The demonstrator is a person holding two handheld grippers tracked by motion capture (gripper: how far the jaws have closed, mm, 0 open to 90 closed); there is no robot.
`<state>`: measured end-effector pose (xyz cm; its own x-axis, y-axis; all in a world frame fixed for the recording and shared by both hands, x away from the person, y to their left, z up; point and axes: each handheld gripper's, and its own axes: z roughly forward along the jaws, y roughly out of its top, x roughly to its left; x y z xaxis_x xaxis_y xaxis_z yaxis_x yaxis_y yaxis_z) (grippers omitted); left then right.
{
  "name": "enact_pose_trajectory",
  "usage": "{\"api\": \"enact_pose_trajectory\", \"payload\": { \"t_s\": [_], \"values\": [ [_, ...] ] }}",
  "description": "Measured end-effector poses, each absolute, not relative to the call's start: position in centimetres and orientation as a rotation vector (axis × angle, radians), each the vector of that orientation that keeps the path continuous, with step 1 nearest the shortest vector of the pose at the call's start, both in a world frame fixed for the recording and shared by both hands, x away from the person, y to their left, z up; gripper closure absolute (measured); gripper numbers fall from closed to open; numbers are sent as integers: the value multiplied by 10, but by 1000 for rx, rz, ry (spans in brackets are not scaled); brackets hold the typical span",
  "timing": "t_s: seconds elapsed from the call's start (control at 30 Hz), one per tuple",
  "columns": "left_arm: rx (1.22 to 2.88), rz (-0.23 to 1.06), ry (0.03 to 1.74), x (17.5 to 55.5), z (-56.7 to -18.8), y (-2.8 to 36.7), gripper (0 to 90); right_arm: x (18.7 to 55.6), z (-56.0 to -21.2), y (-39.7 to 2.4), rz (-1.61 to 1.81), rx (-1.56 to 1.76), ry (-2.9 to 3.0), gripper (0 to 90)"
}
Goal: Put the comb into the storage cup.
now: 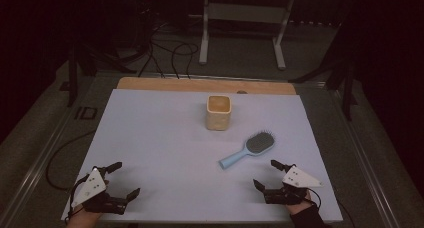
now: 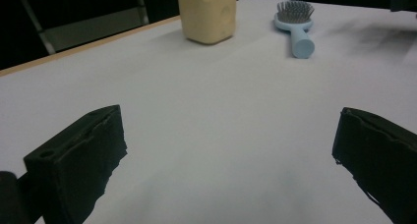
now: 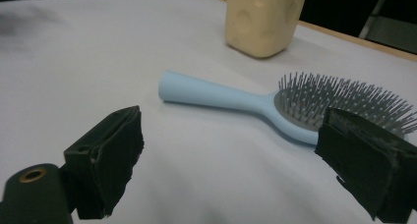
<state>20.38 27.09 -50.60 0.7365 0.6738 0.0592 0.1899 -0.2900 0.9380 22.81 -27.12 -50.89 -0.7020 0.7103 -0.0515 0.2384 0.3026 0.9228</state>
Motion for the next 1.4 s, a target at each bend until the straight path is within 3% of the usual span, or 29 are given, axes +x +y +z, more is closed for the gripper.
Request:
{"api": "enact_pose_trajectory", "payload": {
  "t_s": [0.93,1.4],
  "values": [
    [1778,570,716,200,-504,278,0,228,-502,-264,1384,831,2198,101],
    [1766,546,709,200,-504,279,0,220,-482,-260,1381,823,2172,101]
  ]
}}
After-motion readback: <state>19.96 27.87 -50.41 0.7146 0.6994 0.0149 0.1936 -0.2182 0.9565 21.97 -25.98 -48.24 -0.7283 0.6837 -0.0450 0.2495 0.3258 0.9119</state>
